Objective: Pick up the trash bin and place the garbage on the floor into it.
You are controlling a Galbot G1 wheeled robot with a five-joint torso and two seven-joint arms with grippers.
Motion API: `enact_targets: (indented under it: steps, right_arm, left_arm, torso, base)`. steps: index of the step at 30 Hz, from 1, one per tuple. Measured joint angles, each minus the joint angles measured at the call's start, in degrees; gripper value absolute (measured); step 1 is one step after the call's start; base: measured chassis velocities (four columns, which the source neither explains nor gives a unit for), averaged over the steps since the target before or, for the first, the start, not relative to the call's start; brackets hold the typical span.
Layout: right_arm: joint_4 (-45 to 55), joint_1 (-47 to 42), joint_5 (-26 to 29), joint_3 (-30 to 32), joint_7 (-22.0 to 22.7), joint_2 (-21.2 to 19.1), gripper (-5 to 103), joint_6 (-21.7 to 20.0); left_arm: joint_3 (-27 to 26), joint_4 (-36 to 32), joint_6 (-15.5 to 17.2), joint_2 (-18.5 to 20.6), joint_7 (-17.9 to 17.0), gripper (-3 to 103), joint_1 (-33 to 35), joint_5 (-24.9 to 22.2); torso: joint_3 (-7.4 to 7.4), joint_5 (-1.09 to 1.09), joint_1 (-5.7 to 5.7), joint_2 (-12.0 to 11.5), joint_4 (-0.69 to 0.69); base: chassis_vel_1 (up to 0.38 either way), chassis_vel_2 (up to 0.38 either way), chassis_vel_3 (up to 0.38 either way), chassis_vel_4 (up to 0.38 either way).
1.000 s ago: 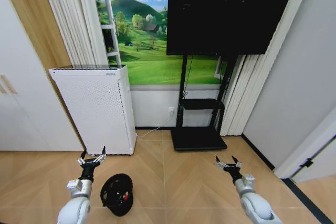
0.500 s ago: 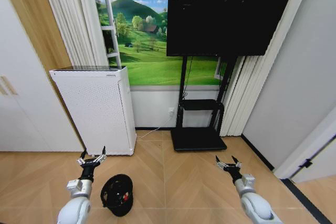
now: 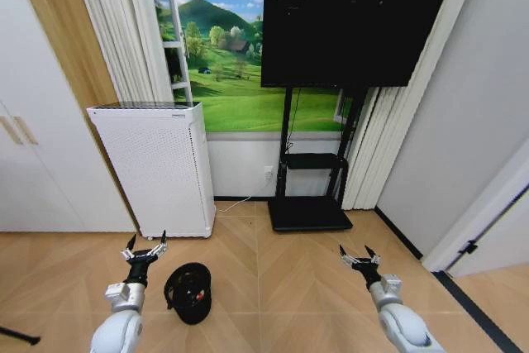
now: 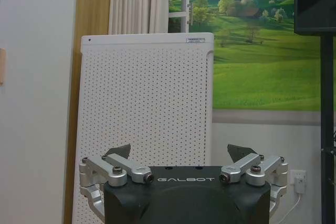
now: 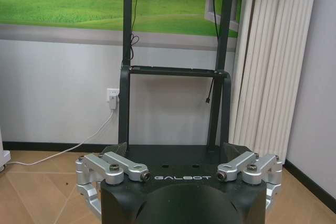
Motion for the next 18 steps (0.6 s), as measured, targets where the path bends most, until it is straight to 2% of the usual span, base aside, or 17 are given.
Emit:
enact_targets:
  steps: [1,6,8,9,11,15,16,18]
  right_arm:
    - [0.0,0.0,0.0,0.0,0.0,0.0,100,0.0]
    - [0.0,0.0,0.0,0.0,0.0,0.0,100,0.0]
    - [0.0,0.0,0.0,0.0,0.0,0.0,100,0.0]
    - [0.0,0.0,0.0,0.0,0.0,0.0,100,0.0]
    - [0.0,0.0,0.0,0.0,0.0,0.0,100,0.0]
    - [0.0,0.0,0.0,0.0,0.0,0.0,100,0.0]
    - [0.0,0.0,0.0,0.0,0.0,0.0,100,0.0]
    - [0.0,0.0,0.0,0.0,0.0,0.0,100,0.0]
  left_arm:
    - [0.0,0.0,0.0,0.0,0.0,100,0.0,0.0]
    - [0.0,0.0,0.0,0.0,0.0,100,0.0,0.0]
    - [0.0,0.0,0.0,0.0,0.0,100,0.0,0.0]
    - [0.0,0.0,0.0,0.0,0.0,100,0.0,0.0]
    - [0.0,0.0,0.0,0.0,0.0,100,0.0,0.0]
    - [0.0,0.0,0.0,0.0,0.0,100,0.0,0.0]
    - [0.0,0.0,0.0,0.0,0.0,100,0.0,0.0]
    - [0.0,0.0,0.0,0.0,0.0,100,0.0,0.0]
  torso:
    - [-0.02,0.07,-0.01,0.0,-0.01]
    - [-0.05,0.0,-0.04,-0.1,0.01]
    - [-0.06,0.04,-0.04,-0.1,-0.01]
    - [-0.06,-0.01,-0.05,-0.1,0.02]
    - [-0.09,0.06,-0.07,-0.1,-0.01]
    - [-0.09,-0.01,-0.07,-0.1,0.0]
    - [-0.1,0.09,-0.08,-0.1,0.0]
    - [-0.11,0.0,-0.09,-0.2,-0.01]
  base:
    - [0.266,-0.276,-0.241,0.255]
    - [0.3,-0.298,-0.285,0.295]
    - [0.363,-0.327,-0.378,0.361]
    - [0.38,-0.356,-0.378,0.366]
    - [0.38,-0.38,-0.349,0.366]
    - [0.363,-0.37,-0.372,0.359]
    - [0.352,-0.336,-0.386,0.352]
    - [0.36,-0.357,-0.358,0.372]
